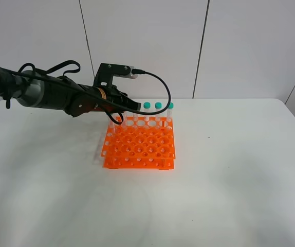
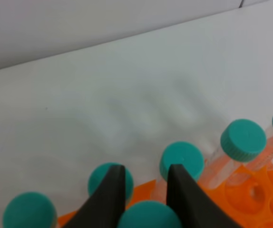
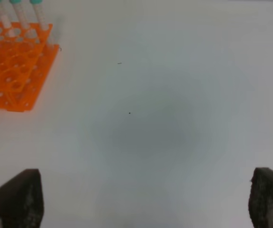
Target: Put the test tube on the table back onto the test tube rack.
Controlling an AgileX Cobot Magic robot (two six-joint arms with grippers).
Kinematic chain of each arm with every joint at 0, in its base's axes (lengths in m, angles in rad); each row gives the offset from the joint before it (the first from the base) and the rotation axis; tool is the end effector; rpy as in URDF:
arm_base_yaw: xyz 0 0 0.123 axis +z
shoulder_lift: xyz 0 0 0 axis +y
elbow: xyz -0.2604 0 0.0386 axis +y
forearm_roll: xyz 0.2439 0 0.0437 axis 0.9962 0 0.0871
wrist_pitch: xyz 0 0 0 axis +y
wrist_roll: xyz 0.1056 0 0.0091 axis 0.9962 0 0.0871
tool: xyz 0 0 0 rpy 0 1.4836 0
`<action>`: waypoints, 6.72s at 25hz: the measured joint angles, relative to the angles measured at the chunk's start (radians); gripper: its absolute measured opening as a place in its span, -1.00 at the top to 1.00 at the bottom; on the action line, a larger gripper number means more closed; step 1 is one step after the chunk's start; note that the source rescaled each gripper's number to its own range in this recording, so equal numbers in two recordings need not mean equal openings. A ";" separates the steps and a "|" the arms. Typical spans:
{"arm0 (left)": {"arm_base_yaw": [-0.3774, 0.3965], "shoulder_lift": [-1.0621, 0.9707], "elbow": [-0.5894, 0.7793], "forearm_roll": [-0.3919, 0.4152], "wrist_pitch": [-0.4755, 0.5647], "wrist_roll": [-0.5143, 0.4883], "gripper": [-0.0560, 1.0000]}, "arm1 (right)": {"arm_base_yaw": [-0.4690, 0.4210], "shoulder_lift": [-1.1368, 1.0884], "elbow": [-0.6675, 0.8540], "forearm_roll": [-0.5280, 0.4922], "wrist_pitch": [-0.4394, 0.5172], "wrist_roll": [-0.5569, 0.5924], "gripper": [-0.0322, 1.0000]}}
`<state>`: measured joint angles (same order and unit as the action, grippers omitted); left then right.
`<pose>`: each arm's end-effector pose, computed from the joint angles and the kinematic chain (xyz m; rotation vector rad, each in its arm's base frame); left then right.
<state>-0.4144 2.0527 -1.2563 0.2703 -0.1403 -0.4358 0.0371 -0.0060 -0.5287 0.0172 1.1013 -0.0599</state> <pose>0.4063 -0.1830 0.1344 0.2883 2.1492 -0.3776 0.0209 0.0024 0.2729 -0.1010 2.0476 0.0064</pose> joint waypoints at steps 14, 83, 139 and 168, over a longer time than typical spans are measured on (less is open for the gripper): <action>0.001 0.025 0.075 -0.049 -0.082 -0.001 0.88 | 0.000 0.000 0.000 0.000 0.000 0.000 -1.00; 0.000 0.084 -0.053 0.053 -0.005 0.002 0.88 | 0.000 0.000 0.000 0.000 0.000 0.000 -1.00; -0.003 0.080 -0.070 0.099 0.178 -0.039 0.88 | 0.000 0.000 0.000 0.000 0.000 0.000 -1.00; -0.003 0.059 -0.064 0.124 0.225 -0.027 -0.27 | 0.000 0.000 0.000 0.000 0.000 0.000 -1.00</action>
<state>-0.4173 2.1116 -1.3203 0.3940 0.0844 -0.4626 0.0371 -0.0062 -0.5287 0.0172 1.1013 -0.0599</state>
